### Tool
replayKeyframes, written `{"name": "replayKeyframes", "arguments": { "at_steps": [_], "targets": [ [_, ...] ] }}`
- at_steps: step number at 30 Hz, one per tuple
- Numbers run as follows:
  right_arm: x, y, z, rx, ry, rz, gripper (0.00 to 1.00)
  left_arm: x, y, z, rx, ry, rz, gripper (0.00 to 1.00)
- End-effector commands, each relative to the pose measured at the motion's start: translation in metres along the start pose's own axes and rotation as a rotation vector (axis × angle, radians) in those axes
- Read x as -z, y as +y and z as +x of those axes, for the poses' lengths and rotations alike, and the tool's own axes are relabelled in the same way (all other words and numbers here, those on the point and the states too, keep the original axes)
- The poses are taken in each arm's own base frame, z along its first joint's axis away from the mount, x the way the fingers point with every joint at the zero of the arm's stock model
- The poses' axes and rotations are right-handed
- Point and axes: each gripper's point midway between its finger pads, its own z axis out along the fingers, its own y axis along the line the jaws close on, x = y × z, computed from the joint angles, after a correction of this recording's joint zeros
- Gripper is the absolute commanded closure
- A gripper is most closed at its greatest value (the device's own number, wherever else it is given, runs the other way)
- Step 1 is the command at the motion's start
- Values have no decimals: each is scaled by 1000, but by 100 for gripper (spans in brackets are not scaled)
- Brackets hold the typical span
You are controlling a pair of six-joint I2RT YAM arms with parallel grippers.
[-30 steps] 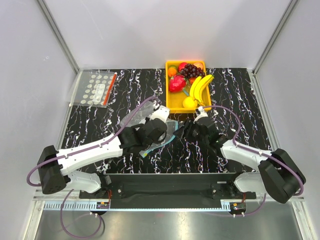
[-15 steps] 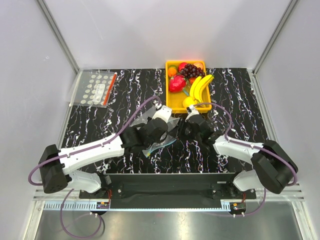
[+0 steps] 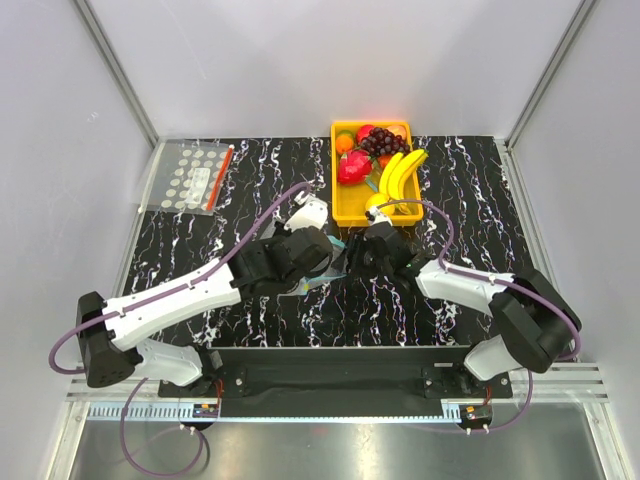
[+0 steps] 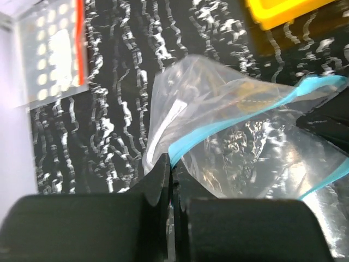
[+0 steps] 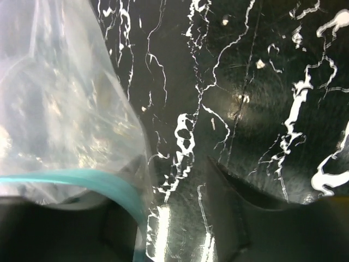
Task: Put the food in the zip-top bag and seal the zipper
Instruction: Open the zipper of the food storage bag, then pick up the fake fruit from the bin.
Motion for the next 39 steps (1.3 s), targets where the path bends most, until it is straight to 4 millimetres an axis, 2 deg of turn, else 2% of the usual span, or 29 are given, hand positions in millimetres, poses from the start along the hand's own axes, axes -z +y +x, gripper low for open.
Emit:
{"name": "replayKeyframes", "arguments": {
  "at_steps": [1, 3, 4, 5, 7, 14, 17, 18, 19, 23, 24, 25, 26, 27, 28, 29, 30, 31, 32, 33, 34, 35, 37, 38, 39],
  "targets": [
    [6, 18, -15, 68, -35, -58, 39, -6, 6, 0, 17, -24, -35, 100],
    [15, 28, -23, 101, -61, -88, 32, -15, 0, 10, 22, -6, 5, 100],
    [18, 29, -25, 112, -65, -91, 31, -19, -13, 9, 52, -10, 71, 100],
    [24, 36, -33, 137, -89, -107, 30, -25, -14, 17, 57, 8, 82, 100],
    [30, 38, -36, 153, -94, -106, 29, -30, -23, 16, 79, 4, 127, 100],
    [61, 57, -58, 213, -179, -163, 26, -48, -29, 19, 73, 44, 165, 100],
    [73, 59, -72, 222, -227, -145, 24, -46, -31, 15, 79, 46, 177, 100],
    [74, 48, -76, 218, -241, -86, 24, -45, -32, 11, 87, 42, 186, 100],
    [75, 46, -79, 219, -241, -75, 24, -44, -31, 11, 90, 43, 186, 100],
    [79, 25, -114, 201, -266, -13, 33, -43, -31, 8, 91, 52, 183, 100],
    [81, 9, -130, 172, -284, 17, 34, -43, -31, 8, 92, 56, 183, 100],
    [76, 2, -132, 163, -264, 25, 34, -43, -32, 7, 94, 53, 188, 100],
    [78, 0, -146, 171, -279, 37, 33, -43, -34, 10, 98, 54, 197, 100],
    [77, -13, -151, 167, -266, 83, 31, -42, -38, 7, 111, 40, 220, 100],
    [68, -25, -155, 178, -253, 141, 29, -43, -39, 7, 120, 34, 225, 100],
    [69, -20, -168, 227, -263, 147, 27, -41, -40, 5, 133, 23, 234, 100],
    [66, -29, -170, 243, -254, 200, 22, -42, -42, 6, 140, 19, 241, 100],
    [54, -40, -171, 257, -230, 245, 12, -42, -43, 6, 147, 14, 246, 100],
    [52, -37, -182, 291, -239, 260, 6, -42, -44, 5, 151, 11, 250, 100],
    [48, -42, -182, 304, -222, 286, 3, -42, -46, 5, 153, 9, 261, 100],
    [35, -53, -179, 324, -187, 318, 4, -42, -47, 5, 152, 13, 264, 100],
    [32, -51, -187, 370, -188, 324, 4, -42, -49, 4, 159, 14, 275, 100],
    [15, -68, -184, 412, -136, 372, 6, -40, -57, 6, 166, 18, 313, 100],
    [12, -67, -193, 454, -133, 385, 8, -41, -59, 5, 186, 21, 316, 100],
    [7, -74, -192, 469, -107, 411, 10, -42, -60, 6, 194, 22, 315, 100]
  ]
}}
